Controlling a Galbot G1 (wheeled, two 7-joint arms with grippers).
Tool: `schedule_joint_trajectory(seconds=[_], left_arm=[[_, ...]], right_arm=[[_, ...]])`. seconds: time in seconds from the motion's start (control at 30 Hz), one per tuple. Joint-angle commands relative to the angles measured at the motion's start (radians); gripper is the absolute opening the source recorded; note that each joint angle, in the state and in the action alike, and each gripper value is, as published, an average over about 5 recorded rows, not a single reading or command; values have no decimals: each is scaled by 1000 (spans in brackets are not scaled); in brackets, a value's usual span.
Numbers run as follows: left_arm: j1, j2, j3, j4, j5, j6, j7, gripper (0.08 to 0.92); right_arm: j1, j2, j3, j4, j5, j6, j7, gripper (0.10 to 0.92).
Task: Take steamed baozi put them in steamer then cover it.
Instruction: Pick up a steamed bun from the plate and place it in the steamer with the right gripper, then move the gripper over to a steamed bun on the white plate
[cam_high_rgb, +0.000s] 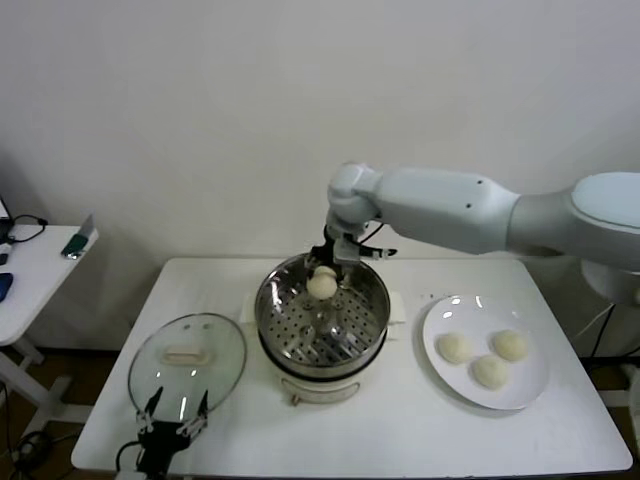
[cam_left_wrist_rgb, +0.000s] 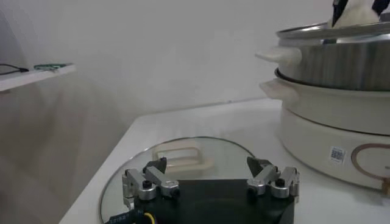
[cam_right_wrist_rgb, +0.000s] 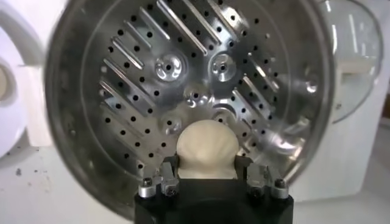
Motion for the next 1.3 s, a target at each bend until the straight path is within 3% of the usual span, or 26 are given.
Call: schedule_joint_trajectory(seconds=[0.03,0.27,0.53,0.67,0.77,0.93,1.03,1.3], left_arm=[[1,-1,-2,-2,0,-1,0,823],[0,-4,-3,1,2,-4,-2,823],[0,-10,-5,0,1,-6,-2,823],[-3,-11,-3,0,4,-4,-2,823],[-4,-12,2,1,11,-3,-1,823],[-5,-13,7,1,18,-2,-1,823],[-9,-12,9,5,20,-1,0,823],[-35,-17,14,9,17,4,1,823]], right_arm=[[-69,37,5,-81,-85,20,26,611],[-84,65,23,-148,-107,37,32,626],[-60,58,13,-127,-41,54,25,789],[30,5,-9,-48,65,51,-2,821],[140,-74,-61,29,253,26,-49,823],[363,-260,-260,137,692,-146,-144,823],[466,-370,-373,171,866,-309,-176,823],[487,-675,-534,312,833,-651,-128,823]])
